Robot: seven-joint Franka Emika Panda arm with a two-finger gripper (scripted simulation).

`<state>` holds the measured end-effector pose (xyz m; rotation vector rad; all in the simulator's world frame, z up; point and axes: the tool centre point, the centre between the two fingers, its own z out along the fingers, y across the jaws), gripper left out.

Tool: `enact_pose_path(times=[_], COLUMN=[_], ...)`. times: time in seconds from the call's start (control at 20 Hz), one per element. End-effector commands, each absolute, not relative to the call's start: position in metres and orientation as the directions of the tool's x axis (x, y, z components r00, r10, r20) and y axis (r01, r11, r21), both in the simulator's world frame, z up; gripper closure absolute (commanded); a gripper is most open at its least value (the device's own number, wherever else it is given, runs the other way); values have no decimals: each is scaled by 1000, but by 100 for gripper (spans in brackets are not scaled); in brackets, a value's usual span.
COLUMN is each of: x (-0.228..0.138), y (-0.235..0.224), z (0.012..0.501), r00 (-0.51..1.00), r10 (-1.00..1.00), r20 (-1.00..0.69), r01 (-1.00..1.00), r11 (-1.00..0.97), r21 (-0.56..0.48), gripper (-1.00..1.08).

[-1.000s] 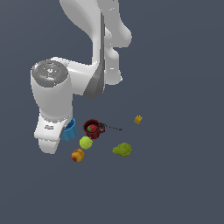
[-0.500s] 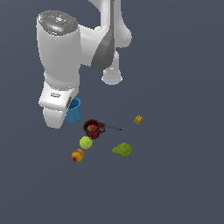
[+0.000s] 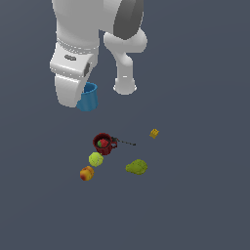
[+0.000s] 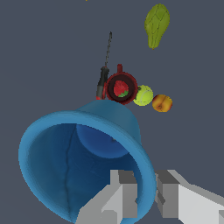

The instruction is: Pick up a designated object from a clutter of objects.

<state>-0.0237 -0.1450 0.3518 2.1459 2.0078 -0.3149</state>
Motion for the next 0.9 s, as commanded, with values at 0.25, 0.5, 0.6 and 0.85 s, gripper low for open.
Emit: enact_pose_path(times=[0.25, 0.5, 0.6, 0.85], x=[-56, -69, -72, -74], y=[-124, -116, -114, -112], z=[405, 428, 434, 440], r00=[63, 64, 64, 64], r10=[958, 958, 958, 958], r20=[-279, -279, -279, -279], r01=[998, 998, 998, 998], r11=[-68, -68, -68, -69], r21=[-8, -8, -8, -7], gripper=[108, 108, 108, 108])
